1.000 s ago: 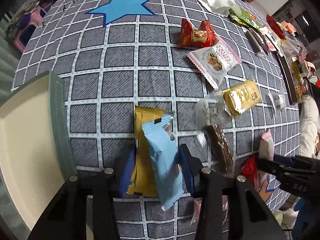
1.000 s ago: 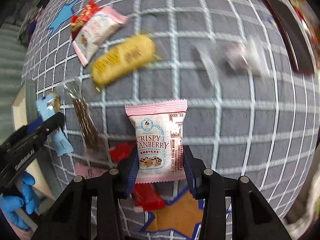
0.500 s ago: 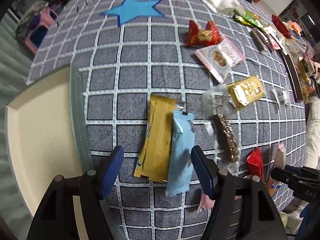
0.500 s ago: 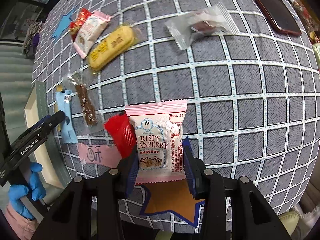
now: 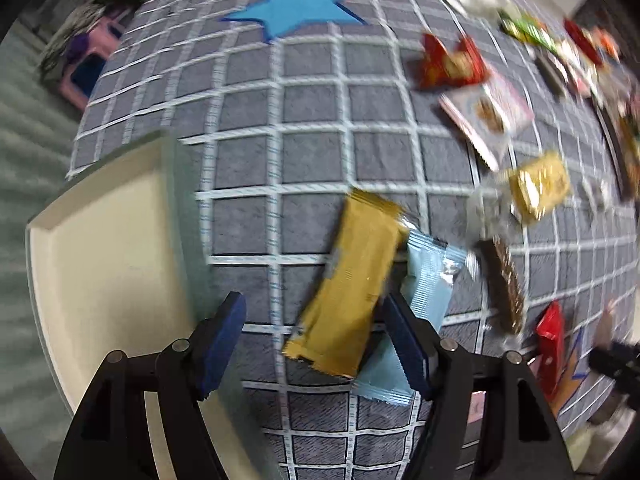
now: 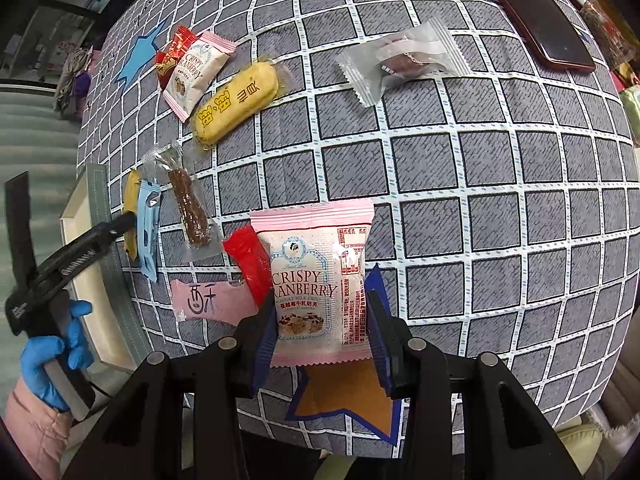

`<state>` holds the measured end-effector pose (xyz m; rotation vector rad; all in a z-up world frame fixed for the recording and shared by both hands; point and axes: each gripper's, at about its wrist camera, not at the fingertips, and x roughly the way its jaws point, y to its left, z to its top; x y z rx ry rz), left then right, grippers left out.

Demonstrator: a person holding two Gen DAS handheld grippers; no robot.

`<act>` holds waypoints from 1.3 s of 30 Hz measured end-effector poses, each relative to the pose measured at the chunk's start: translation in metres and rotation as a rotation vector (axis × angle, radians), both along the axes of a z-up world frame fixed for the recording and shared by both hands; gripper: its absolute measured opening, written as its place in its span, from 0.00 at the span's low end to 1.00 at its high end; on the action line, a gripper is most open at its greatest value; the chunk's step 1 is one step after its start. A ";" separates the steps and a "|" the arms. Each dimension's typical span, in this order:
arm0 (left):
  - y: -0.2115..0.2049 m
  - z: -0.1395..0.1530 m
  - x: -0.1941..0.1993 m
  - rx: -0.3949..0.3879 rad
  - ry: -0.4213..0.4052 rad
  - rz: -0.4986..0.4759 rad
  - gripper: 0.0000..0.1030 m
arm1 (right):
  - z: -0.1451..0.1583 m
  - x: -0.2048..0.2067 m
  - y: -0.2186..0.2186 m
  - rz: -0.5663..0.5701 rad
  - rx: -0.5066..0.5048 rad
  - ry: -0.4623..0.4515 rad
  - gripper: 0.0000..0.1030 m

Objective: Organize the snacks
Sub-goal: 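Grasp the yellow bar with the left gripper while the right gripper grasps the pink Crispy Cranberry packet, then carry both snacks to the cream tray and open both grippers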

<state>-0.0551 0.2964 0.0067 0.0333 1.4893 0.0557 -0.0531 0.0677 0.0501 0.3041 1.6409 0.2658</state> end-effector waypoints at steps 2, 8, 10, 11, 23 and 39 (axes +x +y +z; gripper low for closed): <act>-0.008 -0.002 -0.005 -0.003 -0.021 -0.036 0.74 | 0.000 0.001 0.001 0.007 0.001 -0.004 0.42; -0.038 -0.006 0.005 -0.064 -0.015 -0.072 0.50 | -0.011 -0.065 -0.003 0.030 -0.012 -0.006 0.42; -0.066 -0.001 0.005 -0.072 -0.001 -0.103 0.24 | -0.009 -0.066 0.001 0.032 -0.016 -0.004 0.42; -0.066 0.000 0.006 -0.088 0.009 -0.095 0.24 | -0.008 -0.067 0.002 0.033 -0.015 -0.005 0.42; -0.072 0.068 -0.022 -0.210 -0.169 -0.049 0.24 | 0.032 -0.065 0.026 0.079 0.000 -0.062 0.42; 0.088 0.111 -0.125 -0.168 -0.234 0.277 0.24 | 0.063 -0.058 0.162 0.422 0.050 -0.117 0.42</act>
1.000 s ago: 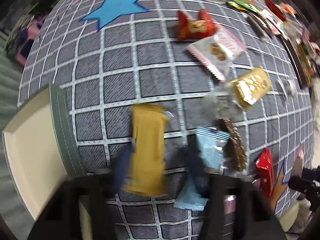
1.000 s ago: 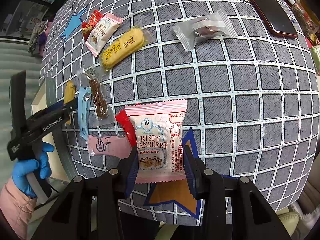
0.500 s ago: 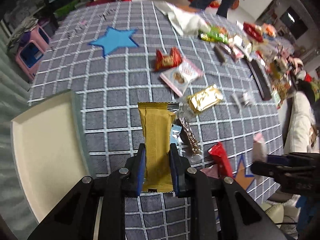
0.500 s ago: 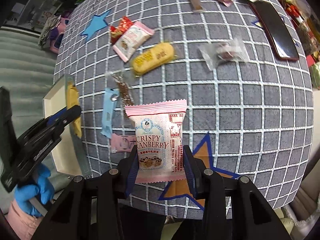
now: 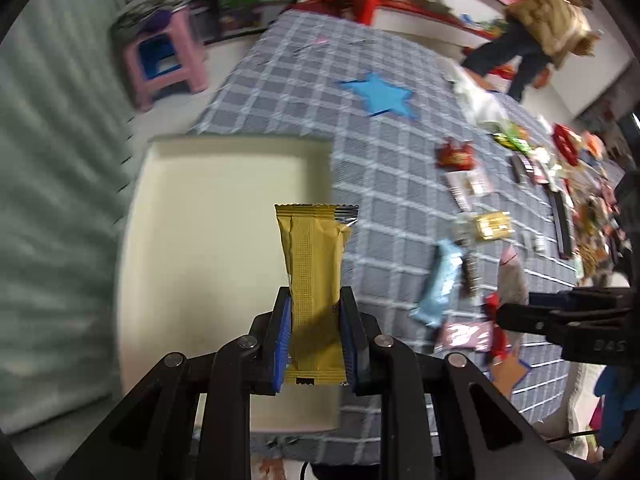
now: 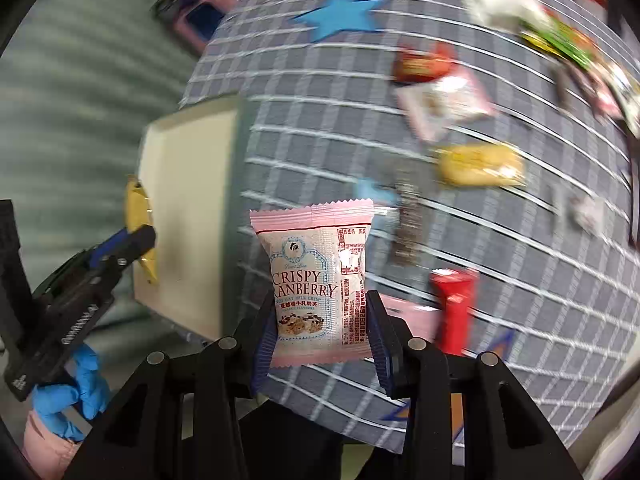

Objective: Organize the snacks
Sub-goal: 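Carry both snacks to the cream tray and open both grippers, then grasp the light-blue bar with the left gripper while the right gripper grasps the red bar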

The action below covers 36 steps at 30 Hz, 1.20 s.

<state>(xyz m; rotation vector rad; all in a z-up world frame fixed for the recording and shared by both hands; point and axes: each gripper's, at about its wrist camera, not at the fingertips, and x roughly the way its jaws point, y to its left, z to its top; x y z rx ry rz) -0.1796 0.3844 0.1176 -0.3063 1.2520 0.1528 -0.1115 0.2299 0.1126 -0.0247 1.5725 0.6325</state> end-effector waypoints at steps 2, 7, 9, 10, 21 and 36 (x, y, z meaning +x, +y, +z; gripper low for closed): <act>0.013 -0.008 -0.011 0.003 0.024 0.035 0.24 | 0.000 -0.005 0.027 0.063 0.005 0.000 0.42; 0.032 -0.025 -0.029 0.025 0.074 0.075 0.24 | -0.001 -0.017 0.086 0.175 0.027 0.018 0.42; 0.036 -0.032 -0.034 0.027 0.094 0.085 0.24 | -0.002 -0.022 0.102 0.203 0.033 0.024 0.42; 0.038 -0.035 -0.036 0.030 0.103 0.089 0.24 | -0.003 -0.024 0.111 0.218 0.034 0.027 0.42; 0.018 -0.036 -0.027 0.080 0.125 -0.024 0.72 | -0.030 -0.019 0.100 0.181 -0.067 0.020 0.94; -0.130 -0.076 0.072 0.069 0.184 -0.402 0.77 | -0.113 -0.037 -0.158 -0.391 -0.300 0.241 0.94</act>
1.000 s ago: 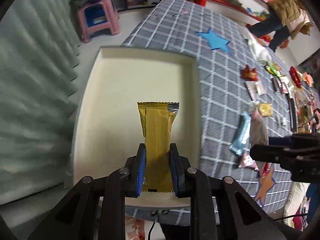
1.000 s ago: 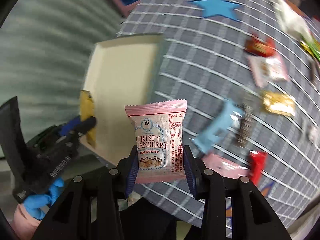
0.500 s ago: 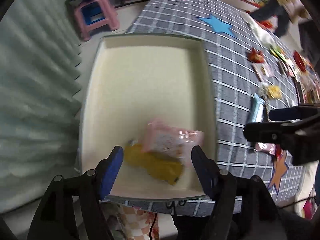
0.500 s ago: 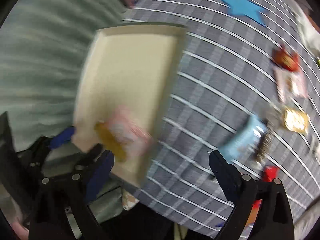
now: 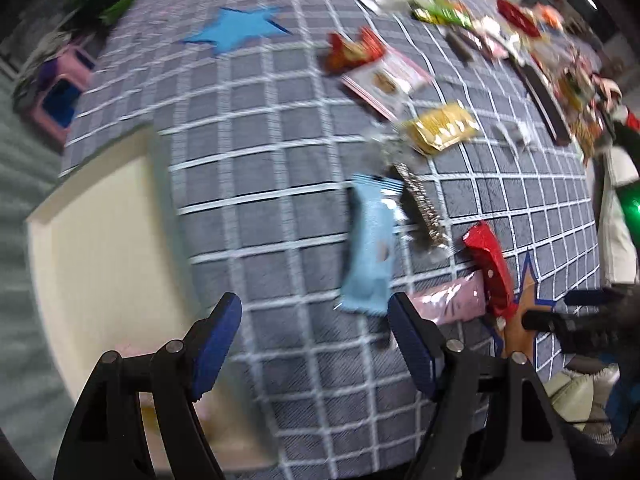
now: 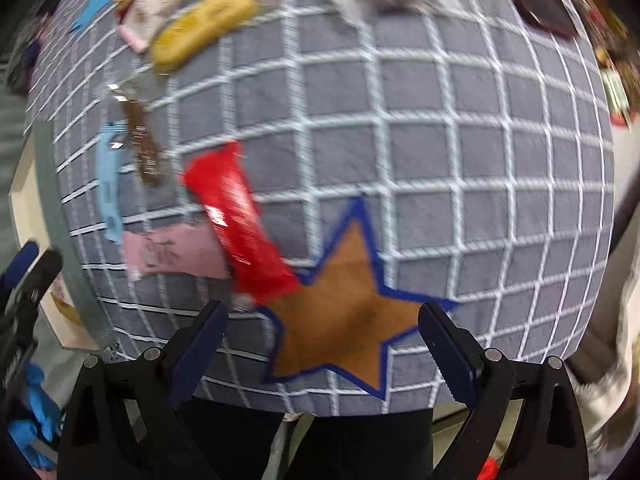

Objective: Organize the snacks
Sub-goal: 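Grasp the light-blue bar with the left gripper while the right gripper grasps the red bar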

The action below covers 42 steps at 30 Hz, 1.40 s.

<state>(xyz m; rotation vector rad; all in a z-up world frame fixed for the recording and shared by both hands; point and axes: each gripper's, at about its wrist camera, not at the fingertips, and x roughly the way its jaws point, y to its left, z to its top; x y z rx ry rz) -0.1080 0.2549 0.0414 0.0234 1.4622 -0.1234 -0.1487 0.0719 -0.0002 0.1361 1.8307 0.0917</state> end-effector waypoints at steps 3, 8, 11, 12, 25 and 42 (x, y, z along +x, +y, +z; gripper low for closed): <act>-0.012 -0.020 0.013 0.027 0.035 -0.007 0.77 | -0.006 -0.006 -0.012 -0.010 -0.001 0.000 0.94; -0.021 -0.039 0.019 0.066 0.063 -0.009 0.77 | -0.010 0.000 0.004 0.018 0.002 -0.024 0.94; -0.017 -0.046 0.018 0.084 0.069 0.002 0.79 | -0.014 0.019 0.025 0.050 -0.002 -0.048 0.94; -0.014 -0.046 0.017 0.083 0.063 0.013 0.79 | -0.017 0.023 0.030 0.065 -0.004 -0.053 0.94; -0.021 -0.045 0.015 0.076 0.048 -0.025 0.90 | -0.039 0.042 0.016 0.180 -0.084 -0.051 0.99; -0.047 -0.057 0.013 0.082 0.061 -0.048 1.00 | -0.039 0.049 0.011 0.202 -0.080 -0.033 1.00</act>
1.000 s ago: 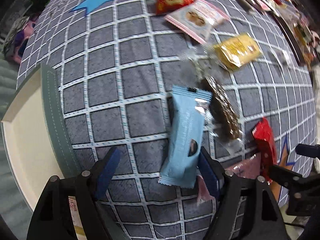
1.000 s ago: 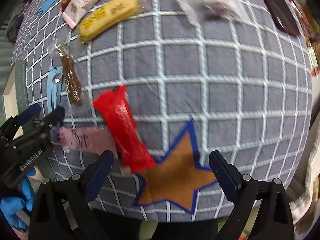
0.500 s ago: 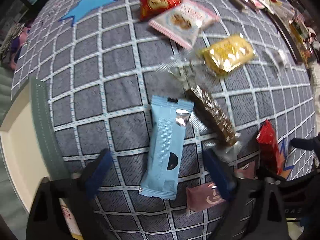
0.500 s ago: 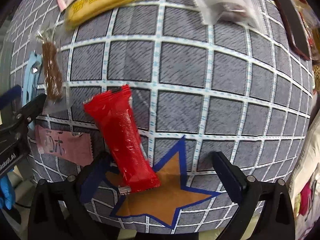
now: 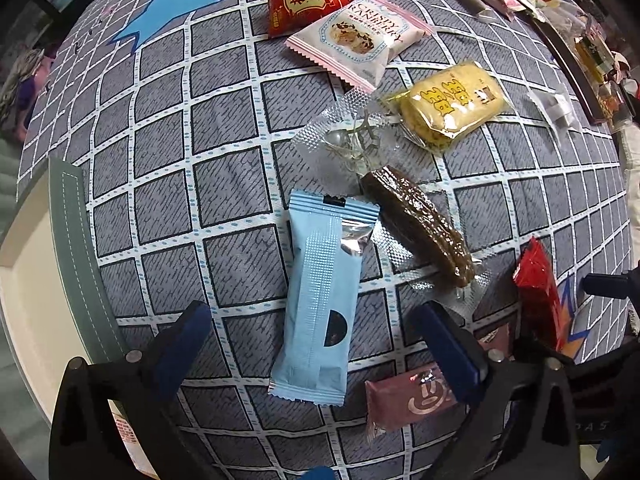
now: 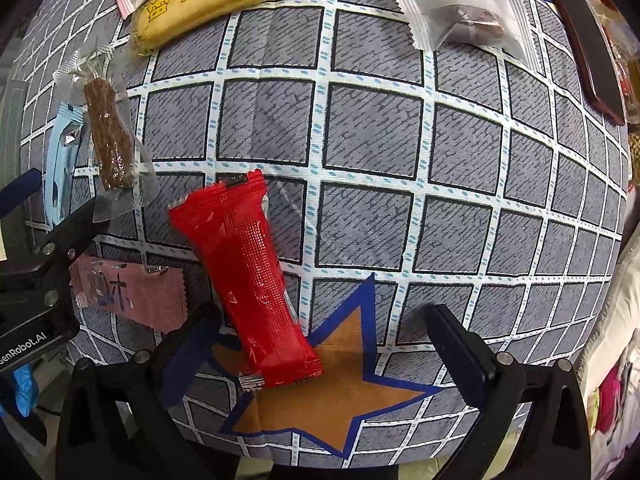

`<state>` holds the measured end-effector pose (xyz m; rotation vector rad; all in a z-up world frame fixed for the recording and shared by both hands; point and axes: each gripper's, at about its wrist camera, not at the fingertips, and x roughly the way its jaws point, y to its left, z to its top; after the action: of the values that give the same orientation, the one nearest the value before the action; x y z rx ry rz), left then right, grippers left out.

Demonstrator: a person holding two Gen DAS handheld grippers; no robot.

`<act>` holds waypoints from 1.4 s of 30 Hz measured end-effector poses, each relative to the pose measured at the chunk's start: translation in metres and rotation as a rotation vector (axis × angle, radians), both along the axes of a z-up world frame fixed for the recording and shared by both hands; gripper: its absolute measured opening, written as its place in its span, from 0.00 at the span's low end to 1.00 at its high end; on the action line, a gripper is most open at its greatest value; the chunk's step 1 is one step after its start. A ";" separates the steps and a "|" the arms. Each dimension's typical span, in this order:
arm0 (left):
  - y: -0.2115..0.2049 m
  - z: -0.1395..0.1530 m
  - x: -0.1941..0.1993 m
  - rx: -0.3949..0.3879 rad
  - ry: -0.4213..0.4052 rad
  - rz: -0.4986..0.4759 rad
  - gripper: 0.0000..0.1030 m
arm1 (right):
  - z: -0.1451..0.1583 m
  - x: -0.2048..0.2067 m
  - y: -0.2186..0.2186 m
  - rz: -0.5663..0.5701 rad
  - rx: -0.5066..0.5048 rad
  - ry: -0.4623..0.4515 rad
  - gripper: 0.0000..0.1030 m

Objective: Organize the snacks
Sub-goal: 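Grasp the light-blue bar with the left gripper while the right gripper grasps the red bar, then carry both bars to the cream tray and release them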

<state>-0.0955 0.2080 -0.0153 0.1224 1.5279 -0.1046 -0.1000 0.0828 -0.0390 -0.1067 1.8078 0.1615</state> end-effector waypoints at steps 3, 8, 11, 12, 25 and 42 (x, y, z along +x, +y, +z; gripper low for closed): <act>0.003 -0.004 0.004 0.001 0.008 -0.001 1.00 | -0.001 0.001 0.000 -0.001 0.000 0.000 1.00; 0.006 -0.006 0.007 0.002 0.010 -0.002 1.00 | -0.002 0.002 -0.001 0.002 0.000 0.008 1.00; 0.001 -0.009 0.014 0.013 0.051 0.012 1.00 | -0.006 0.006 0.000 0.006 -0.006 0.033 1.00; -0.001 -0.009 0.016 0.017 0.066 0.014 0.99 | -0.007 0.007 0.000 0.008 -0.007 0.038 1.00; -0.026 0.016 0.017 -0.015 0.047 -0.045 0.25 | 0.017 0.016 -0.008 -0.056 0.129 -0.040 0.23; 0.048 0.094 -0.042 -0.082 -0.103 0.133 0.25 | 0.050 0.003 -0.029 -0.157 0.302 -0.060 0.23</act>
<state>-0.1377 0.2556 0.0785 -0.0389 1.4231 -0.0536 -0.0974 0.0542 0.0115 0.2417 1.7044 0.3131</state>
